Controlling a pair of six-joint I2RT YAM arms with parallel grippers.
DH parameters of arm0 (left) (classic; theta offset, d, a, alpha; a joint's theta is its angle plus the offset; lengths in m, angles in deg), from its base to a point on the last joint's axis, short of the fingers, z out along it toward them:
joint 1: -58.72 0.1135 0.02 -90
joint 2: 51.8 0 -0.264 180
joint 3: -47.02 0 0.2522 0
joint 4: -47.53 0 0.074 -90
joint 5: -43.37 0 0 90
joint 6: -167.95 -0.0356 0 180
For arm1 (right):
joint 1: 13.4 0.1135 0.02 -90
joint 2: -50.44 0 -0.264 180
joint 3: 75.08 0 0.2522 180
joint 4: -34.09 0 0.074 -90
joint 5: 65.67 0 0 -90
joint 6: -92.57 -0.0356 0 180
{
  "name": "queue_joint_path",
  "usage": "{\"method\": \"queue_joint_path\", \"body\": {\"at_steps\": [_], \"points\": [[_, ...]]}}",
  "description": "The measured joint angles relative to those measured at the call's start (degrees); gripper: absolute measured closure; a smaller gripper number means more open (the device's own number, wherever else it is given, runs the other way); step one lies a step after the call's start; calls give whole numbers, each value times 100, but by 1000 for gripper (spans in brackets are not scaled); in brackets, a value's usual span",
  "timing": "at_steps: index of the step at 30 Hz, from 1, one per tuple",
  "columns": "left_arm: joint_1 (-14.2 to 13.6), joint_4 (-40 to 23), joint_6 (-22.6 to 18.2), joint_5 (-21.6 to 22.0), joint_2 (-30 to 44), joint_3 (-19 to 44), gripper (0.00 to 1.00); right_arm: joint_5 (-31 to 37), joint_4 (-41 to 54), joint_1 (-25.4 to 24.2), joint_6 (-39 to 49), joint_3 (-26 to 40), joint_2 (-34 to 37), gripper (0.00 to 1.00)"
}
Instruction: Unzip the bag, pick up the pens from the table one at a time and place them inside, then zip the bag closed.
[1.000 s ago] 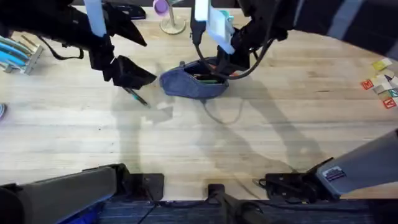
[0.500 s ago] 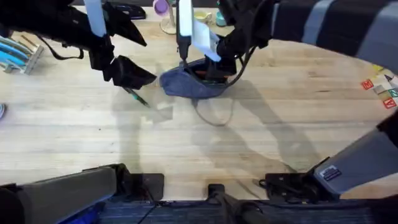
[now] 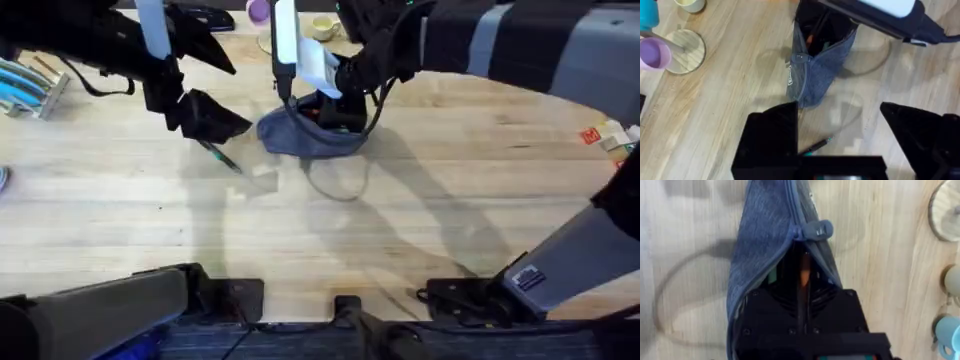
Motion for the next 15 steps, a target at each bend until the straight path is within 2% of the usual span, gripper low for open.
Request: {"method": "queue_joint_path", "body": {"at_steps": [1, 2, 7, 8, 10, 15], "points": [[0, 0, 2, 0, 0, 1, 7, -1, -4, 13, -1, 0, 0, 962], [0, 0, 0, 0, 0, 0, 7, -3, 2, 23, -10, 0, -1, 861], [0, 0, 0, 0, 0, 2, 7, 0, 6, 27, -280, 0, 0, 147], [0, 0, 0, 0, 0, 0, 7, 2, 11, 25, -372, 0, 0, 40], [0, 0, 2, 0, 0, 0, 7, 0, 13, 27, -588, 0, 0, 9], [0, 0, 0, 0, 0, 0, 7, 1, 6, 26, -970, 0, 0, 5]]}}
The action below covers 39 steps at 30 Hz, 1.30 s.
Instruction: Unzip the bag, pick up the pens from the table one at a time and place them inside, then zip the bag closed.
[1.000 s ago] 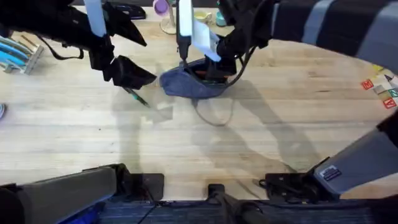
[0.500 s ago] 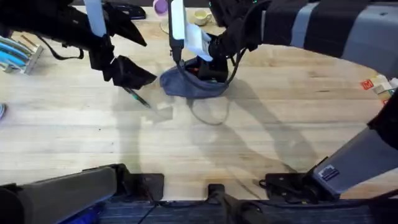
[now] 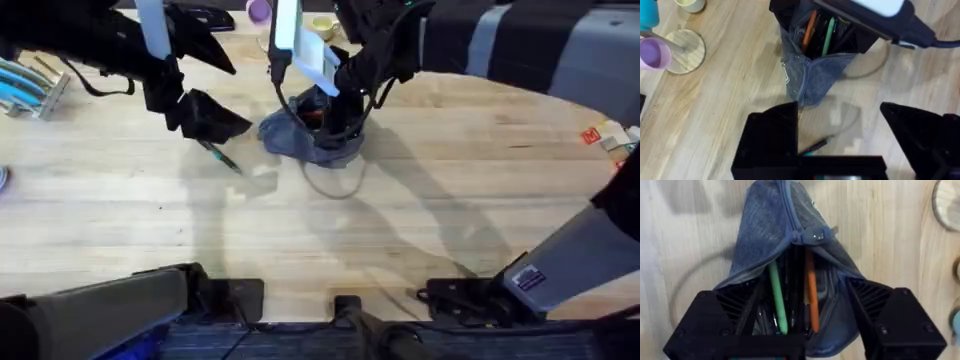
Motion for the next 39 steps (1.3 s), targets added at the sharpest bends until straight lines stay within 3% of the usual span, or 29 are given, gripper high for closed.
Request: {"method": "queue_joint_path", "body": {"at_steps": [9, 13, 16, 19, 23, 27, 33, 39], "points": [[0, -494, 15, -24, 0, 0, 7, -1, 94, 1, -486, 0, -533, 5], [0, -292, 466, -20, 0, 0, 8, -3, 84, 1, -806, 0, -902, 5], [0, 54, 1280, 2, 0, 2, 7, -3, 84, 1, -1028, 0, -1101, 4], [0, 564, 2649, 278, 0, 2, 7, -3, 85, 1, -1193, 0, -1275, 5], [0, 796, 4977, 1159, 0, 2, 8, -3, 23, 1, -1305, 0, -1479, 5], [0, 859, 6588, 1713, 0, 2, 7, -3, -185, 1, -1334, 0, -1574, 5], [0, 879, 8401, 1943, 0, 0, 7, -3, -277, 1, -1358, 0, -1576, 5], [0, 905, 9737, 1954, 0, 0, 7, -3, -337, 1, -1403, 0, -1576, 6]]}}
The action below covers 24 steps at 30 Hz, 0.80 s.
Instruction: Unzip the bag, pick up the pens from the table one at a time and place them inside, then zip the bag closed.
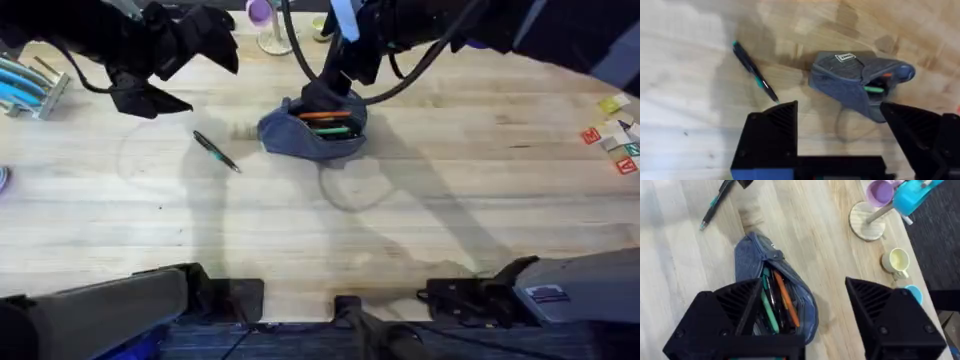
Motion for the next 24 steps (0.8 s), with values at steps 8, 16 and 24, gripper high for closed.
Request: {"method": "queue_joint_path", "body": {"at_steps": [8, 16, 24], "points": [[0, 78, 1072, 202, 0, 0, 8, 0, 4, 0, -472, 0, -143, 5], [0, -142, 2221, 1186, 0, 0, 8, 0, 6, 0, -596, 0, -339, 5], [-31, -275, 2553, 1694, 268, 2, 8, 0, 7, 0, -615, 0, -339, 5]]}}
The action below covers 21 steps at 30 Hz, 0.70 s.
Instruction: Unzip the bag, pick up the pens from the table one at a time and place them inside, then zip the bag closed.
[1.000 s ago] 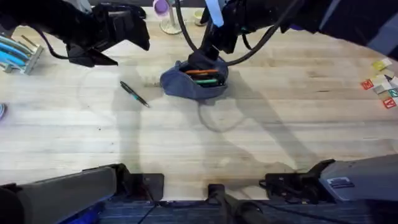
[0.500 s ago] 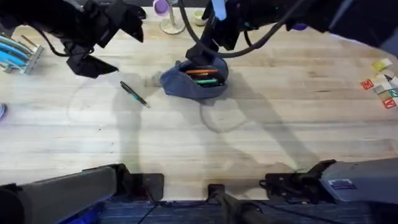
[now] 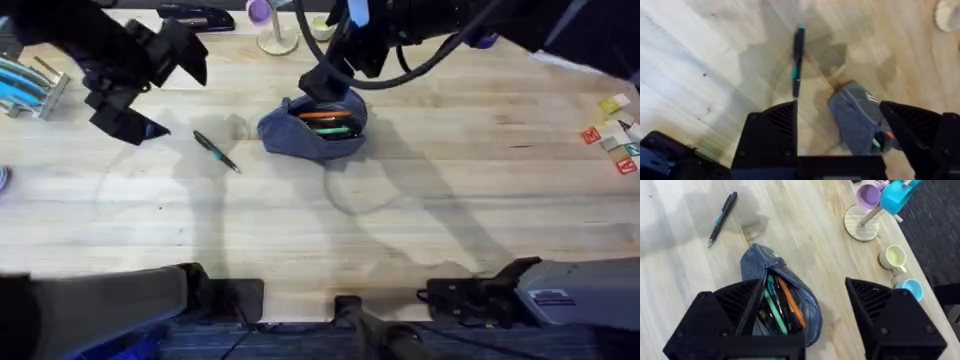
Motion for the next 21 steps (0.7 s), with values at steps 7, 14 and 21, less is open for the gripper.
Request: {"method": "queue_joint_path", "body": {"at_steps": [7, 14, 21], "points": [[-328, 5, 46, 101, 965, 0, 7, 0, 0, 0, 0, 0, 0, 5], [-610, 52, 216, 492, 1786, 0, 7, 0, 0, 0, 0, 0, 0, 4], [-779, 458, 271, 852, 1944, -21, 7, 0, 0, 0, 0, 0, 0, 5]]}}
